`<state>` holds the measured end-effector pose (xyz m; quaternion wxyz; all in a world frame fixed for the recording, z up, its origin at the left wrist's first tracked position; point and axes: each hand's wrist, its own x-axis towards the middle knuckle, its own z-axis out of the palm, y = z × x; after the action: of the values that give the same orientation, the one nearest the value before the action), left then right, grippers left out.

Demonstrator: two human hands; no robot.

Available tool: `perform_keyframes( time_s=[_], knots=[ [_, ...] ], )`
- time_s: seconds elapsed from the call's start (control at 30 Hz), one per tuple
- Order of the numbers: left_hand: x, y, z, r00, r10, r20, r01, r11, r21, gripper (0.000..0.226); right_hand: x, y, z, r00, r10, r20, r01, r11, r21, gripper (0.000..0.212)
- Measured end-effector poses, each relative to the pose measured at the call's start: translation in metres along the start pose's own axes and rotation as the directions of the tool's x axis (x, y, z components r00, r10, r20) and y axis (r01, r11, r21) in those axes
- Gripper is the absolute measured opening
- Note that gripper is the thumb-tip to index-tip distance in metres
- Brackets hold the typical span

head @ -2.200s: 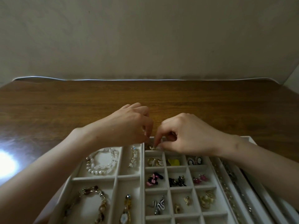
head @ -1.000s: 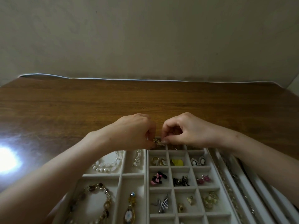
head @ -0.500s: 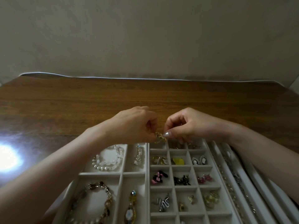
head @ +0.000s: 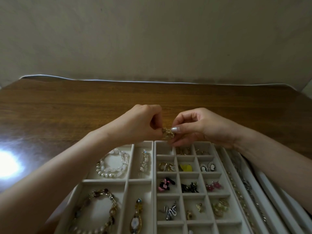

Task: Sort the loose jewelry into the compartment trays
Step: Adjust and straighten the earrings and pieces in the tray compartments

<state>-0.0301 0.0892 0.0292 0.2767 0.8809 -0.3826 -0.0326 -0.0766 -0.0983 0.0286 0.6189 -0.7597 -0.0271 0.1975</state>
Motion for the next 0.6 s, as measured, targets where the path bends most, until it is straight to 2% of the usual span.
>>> perform_keyframes(
  time_s=[0.1,0.2,0.33,0.6],
  knots=[
    [0.0,0.0,0.001,0.999,-0.029,0.015,0.029,0.999,-0.038,0.013,-0.001,0.002,0.005,0.998,-0.028,-0.051,0.025,0.997,-0.072,0.028],
    [0.0,-0.001,0.002,0.998,-0.034,0.049,0.038,0.997,-0.072,0.015,-0.001,0.001,0.011,0.99,-0.078,-0.115,0.055,0.98,-0.192,0.023],
    [0.001,-0.004,0.001,0.993,-0.053,0.105,0.055,0.998,-0.008,0.013,0.0,0.0,0.016,0.977,-0.147,-0.151,0.086,0.933,-0.35,0.014],
    [-0.001,-0.002,0.003,0.979,-0.073,0.188,0.075,0.997,0.0,0.009,0.003,0.003,0.02,0.968,-0.163,-0.193,0.008,0.783,-0.622,0.009]
  ],
)
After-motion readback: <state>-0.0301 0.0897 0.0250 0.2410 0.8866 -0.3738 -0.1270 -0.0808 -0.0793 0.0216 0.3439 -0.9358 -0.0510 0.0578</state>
